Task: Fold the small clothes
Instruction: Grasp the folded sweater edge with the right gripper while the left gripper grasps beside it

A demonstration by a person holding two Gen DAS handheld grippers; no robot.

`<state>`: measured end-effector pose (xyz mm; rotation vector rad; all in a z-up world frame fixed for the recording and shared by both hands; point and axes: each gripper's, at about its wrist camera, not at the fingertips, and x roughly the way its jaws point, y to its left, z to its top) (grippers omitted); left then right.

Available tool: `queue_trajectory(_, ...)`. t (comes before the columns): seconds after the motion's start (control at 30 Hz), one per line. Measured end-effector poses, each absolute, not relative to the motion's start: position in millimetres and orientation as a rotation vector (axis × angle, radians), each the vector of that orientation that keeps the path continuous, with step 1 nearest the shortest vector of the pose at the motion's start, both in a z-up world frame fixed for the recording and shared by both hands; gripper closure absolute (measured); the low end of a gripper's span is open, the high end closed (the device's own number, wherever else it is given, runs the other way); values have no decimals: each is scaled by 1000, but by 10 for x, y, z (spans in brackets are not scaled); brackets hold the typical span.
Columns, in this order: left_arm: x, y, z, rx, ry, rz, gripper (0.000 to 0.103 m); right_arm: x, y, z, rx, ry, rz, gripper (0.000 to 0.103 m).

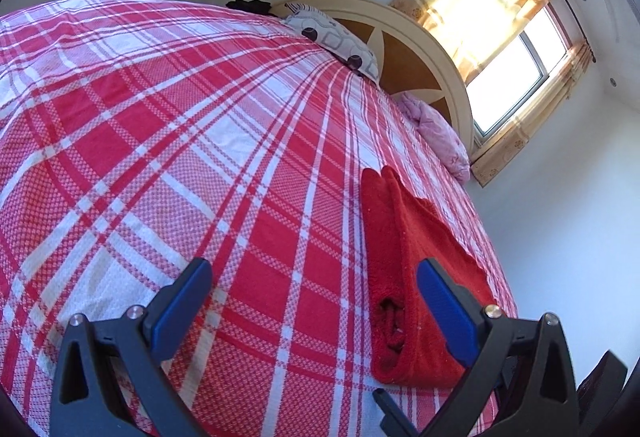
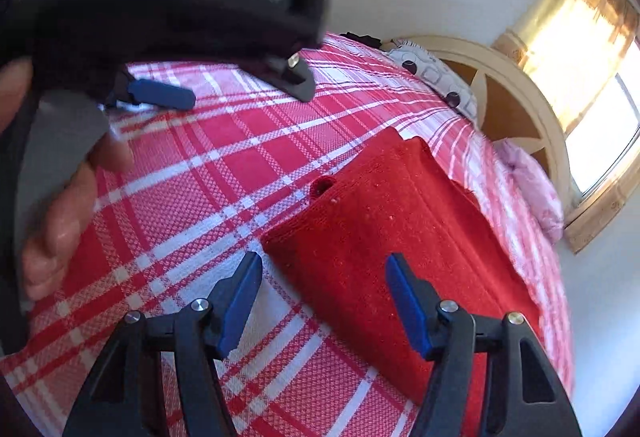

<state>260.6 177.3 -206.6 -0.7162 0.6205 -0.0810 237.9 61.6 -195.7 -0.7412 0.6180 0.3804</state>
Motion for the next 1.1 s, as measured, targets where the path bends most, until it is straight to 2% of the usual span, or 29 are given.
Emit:
queue_trajectory(0.2,2579,1857,-2059,-760,602,-99,0,2393,712,-2001,-797,571,346,40)
queue_trajectory(0.27,2604,1910,-2054,-774,613,-103,0,2428,719,-2010,-787,588,367,61)
queue_trajectory(0.33,2680,1925,-2035,-751,651,-99,0,2411,723,-2035,-791,589,377,75)
queue_trajectory(0.37,2732,1914,-2017,-722,671,-101,0,2402,720,-2050,-792,587,378,78)
queue_trajectory(0.57,3209,1833,-1933,-595,760,-216,0,2505,614,-2030,-706,617,381,79)
queue_trajectory(0.8,3975,1491,-2016,-591,935,-373,0,2507,619,-2054,-702,613,374,79)
queue_trajectory(1.03,4337,1189,-1915,-526,956,-454,0,2487,645,-2073,-713,603,369,79)
queue_trajectory(1.1,4378,1121,-1915,-470,971,-451,7,2483,647,-2076,-711,602,370,79)
